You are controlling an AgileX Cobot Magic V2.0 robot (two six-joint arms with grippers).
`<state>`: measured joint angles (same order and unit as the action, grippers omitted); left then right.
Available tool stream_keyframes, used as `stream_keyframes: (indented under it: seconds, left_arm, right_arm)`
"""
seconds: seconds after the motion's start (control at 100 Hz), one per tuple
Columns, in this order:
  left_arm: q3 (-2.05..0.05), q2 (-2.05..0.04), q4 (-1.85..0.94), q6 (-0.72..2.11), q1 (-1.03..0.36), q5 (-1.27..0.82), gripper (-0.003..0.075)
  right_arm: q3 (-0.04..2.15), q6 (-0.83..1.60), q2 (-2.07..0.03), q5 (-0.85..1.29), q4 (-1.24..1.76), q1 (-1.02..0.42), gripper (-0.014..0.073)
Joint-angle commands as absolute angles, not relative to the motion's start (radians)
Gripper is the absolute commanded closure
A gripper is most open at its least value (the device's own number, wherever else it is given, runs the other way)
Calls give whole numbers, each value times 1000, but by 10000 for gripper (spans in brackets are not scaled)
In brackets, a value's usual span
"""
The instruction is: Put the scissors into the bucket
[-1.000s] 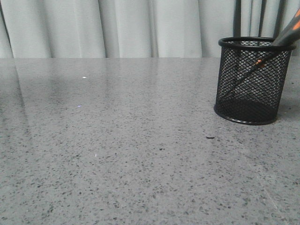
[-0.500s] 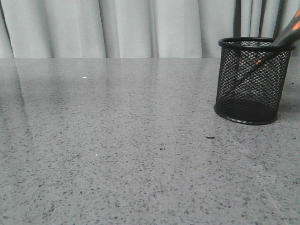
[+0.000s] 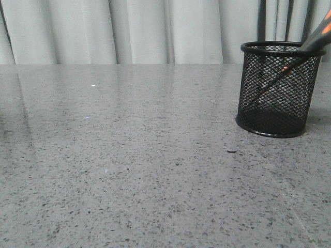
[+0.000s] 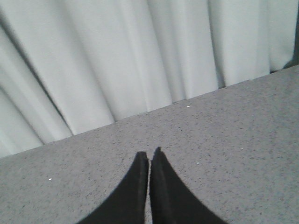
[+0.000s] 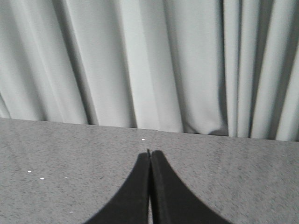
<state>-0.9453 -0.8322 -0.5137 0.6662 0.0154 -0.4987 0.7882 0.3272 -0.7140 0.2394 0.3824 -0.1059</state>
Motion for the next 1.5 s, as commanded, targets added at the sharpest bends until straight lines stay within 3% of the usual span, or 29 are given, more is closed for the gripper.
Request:
stream_keyframes:
  seconds: [0.0,0.24,0.49,1.33,1.44,1.49]
  left_arm:
    - [-807,-696,-549,671,18,-276,741]
    - [-447,-363,-575,671,18,-135,741]
    - [-319,-151,-602,671,18,-115,741]
    - [-313,-138,-602,671,18,-115,741]
    - [-292,-138,-467,616,18,-110,741]
    - [-270,-138,-357,437,18,-96,741]
  right_arm:
    - [697,339,-627,72,378,-103,662]
    - [441,339,-436,38,378,-103,662]
    - [321,339,-336,0,378,-103,662]
    - [321,339,-336,0,378,-103,662]
    - [321,339,-336,0,378,-103,662]
    - [321,339,-336,0,378,-103,662]
